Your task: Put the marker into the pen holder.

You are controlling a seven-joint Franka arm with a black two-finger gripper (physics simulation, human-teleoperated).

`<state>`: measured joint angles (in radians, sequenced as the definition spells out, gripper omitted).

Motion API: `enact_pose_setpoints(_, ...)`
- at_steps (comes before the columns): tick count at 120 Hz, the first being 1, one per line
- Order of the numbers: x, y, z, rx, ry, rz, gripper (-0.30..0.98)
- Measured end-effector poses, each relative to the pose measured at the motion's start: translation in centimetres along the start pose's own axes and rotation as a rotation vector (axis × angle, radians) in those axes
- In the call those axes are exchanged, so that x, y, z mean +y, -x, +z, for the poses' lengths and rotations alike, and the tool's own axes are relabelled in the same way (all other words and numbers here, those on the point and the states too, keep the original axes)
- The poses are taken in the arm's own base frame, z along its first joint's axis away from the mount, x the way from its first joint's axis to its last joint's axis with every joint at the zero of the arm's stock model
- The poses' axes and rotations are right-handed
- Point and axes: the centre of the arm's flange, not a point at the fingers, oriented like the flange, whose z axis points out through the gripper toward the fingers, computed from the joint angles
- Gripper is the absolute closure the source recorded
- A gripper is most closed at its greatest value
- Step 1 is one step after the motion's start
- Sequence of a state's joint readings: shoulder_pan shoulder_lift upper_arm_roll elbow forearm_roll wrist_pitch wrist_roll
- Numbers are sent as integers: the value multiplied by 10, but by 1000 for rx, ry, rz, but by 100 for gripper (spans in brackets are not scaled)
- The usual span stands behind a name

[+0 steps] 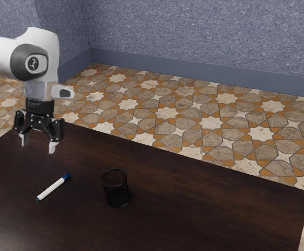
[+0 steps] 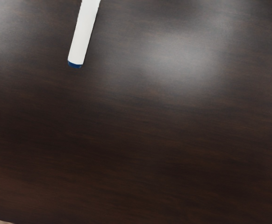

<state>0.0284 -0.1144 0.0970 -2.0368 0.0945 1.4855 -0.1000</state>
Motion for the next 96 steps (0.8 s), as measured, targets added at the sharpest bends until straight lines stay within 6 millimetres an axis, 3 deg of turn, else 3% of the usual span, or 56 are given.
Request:
enact_pose_setpoints(8,9,12,-50,146,5,30,0)
enact_pose_setpoints(16,12,11,-62,190,12,45,0)
enact_pose_setpoints(20,19,-1,-40,154,26,55,0)
enact_pose_setpoints(23,23,-9,-9,105,33,60,0)
enact_pose_setpoints(29,14,-25,41,31,54,39,0)
enact_pose_setpoints(39,-7,-64,98,20,39,34,0)
enact_pose_setpoints(47,-17,-85,128,71,33,61,0)
enact_pose_setpoints(62,9,-111,141,216,-4,186,0)
enact_pose_setpoints(72,13,-119,149,293,-19,245,0)
enact_pose_setpoints(96,-32,-124,160,383,-27,275,0)
